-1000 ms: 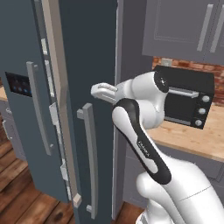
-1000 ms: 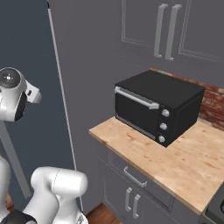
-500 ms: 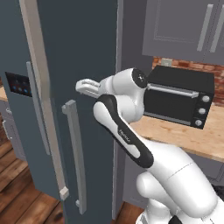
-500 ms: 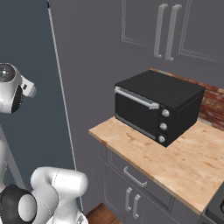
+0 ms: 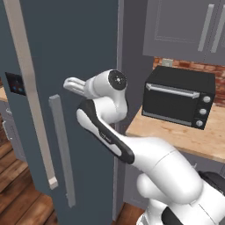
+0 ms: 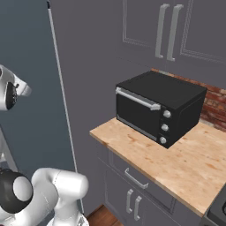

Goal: Place the squash in the correct fridge rack based on whether it is a fruit or vegetable. Finally, close the fridge door.

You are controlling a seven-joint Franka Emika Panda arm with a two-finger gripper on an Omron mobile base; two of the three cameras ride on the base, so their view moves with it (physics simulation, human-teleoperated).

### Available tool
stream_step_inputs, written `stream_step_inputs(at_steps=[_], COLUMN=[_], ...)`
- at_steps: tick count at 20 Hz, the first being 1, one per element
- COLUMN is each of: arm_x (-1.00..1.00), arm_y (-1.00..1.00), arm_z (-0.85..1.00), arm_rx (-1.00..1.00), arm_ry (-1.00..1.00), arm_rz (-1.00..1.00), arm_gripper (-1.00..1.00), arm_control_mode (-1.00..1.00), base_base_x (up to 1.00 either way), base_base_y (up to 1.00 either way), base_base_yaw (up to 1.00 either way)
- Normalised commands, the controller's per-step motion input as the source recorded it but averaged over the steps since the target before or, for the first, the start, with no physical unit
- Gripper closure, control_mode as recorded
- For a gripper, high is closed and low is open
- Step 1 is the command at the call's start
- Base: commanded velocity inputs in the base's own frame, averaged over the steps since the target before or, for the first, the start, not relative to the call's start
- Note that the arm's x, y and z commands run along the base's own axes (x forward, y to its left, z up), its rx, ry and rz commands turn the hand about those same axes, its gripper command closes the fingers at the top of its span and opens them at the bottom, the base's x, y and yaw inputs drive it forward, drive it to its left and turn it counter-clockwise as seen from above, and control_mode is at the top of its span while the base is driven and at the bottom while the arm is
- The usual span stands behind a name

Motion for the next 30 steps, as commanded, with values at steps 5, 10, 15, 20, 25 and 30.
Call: stream_step_inputs(at_steps=[5, 10, 15, 20, 25, 30], arm_x=[0.23, 0.37, 0.37, 0.39, 0.39, 0.29], arm_y=[0.28, 0.23, 0.02, 0.0, -0.02, -0.21], arm_z=[0.0, 0.0, 0.0, 0.0, 0.0, 0.0], arm_rx=[0.0, 0.0, 0.0, 0.0, 0.0, 0.0], arm_ry=[0.0, 0.0, 0.0, 0.0, 0.0, 0.0], arm_rz=[-0.22, -0.24, -0.21, -0.18, -0.18, -0.17], arm_gripper=[-1.0, -1.0, -1.0, -1.0, -1.0, -1.0], arm_control_mode=[-1.0, -1.0, -1.0, -1.0, -1.0, -1.0], base_base_x=[0.0, 0.0, 0.0, 0.0, 0.0, 0.0], base_base_y=[0.0, 0.0, 0.0, 0.0, 0.0, 0.0], base_base_yaw=[0.0, 0.0, 0.0, 0.0, 0.0, 0.0])
